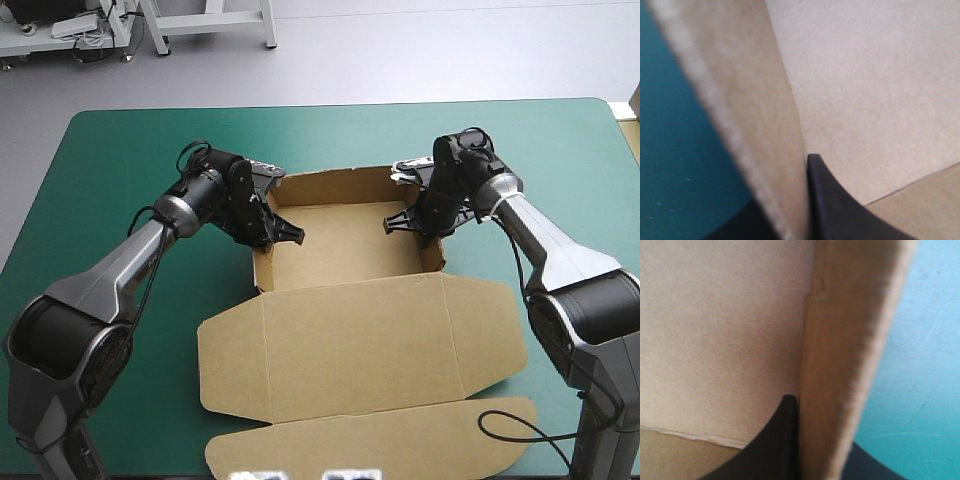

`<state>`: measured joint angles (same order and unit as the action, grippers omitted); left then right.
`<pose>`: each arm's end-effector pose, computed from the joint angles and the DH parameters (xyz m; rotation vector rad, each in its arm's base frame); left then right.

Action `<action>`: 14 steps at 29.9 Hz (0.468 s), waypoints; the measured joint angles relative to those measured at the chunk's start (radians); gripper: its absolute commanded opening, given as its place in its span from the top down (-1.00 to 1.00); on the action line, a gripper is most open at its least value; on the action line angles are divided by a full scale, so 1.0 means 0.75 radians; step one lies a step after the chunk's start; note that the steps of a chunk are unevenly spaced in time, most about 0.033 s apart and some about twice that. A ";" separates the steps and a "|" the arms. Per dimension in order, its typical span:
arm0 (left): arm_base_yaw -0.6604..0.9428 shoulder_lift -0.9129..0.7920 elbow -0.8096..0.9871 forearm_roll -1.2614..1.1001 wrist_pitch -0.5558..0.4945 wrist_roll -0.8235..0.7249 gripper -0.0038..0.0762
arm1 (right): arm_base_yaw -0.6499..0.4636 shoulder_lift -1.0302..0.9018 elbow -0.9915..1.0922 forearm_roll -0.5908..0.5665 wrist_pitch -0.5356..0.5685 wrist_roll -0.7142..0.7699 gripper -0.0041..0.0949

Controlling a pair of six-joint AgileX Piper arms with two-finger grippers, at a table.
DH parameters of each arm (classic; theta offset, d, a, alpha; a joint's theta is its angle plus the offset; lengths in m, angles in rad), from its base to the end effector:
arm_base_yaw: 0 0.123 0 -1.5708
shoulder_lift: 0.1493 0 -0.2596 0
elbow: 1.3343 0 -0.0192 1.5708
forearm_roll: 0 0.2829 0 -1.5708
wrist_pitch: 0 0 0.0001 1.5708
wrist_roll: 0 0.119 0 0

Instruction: Fold the box

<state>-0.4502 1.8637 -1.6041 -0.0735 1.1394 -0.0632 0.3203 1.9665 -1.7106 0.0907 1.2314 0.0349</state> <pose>0.3779 -0.1914 0.2132 0.5267 2.8545 -0.1954 0.4115 0.1472 0.1996 -0.3906 2.9585 0.1746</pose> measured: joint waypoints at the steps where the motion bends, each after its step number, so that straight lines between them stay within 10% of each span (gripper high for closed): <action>1: 0.000 0.000 -0.001 0.003 0.003 0.000 0.66 | 0.000 0.000 0.000 0.000 0.000 0.001 0.56; 8: -0.006 0.000 -0.004 0.062 0.075 0.065 -0.12 | 0.013 0.001 0.000 0.045 -0.008 0.001 -0.50; 14: -0.006 0.003 -0.049 0.098 0.119 0.074 -0.34 | 0.016 -0.001 -0.003 0.066 -0.006 0.004 -0.62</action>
<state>-0.4545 1.8657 -1.6407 0.0000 1.2289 -0.0077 0.3321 1.9659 -1.7128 0.1399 1.2268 0.0380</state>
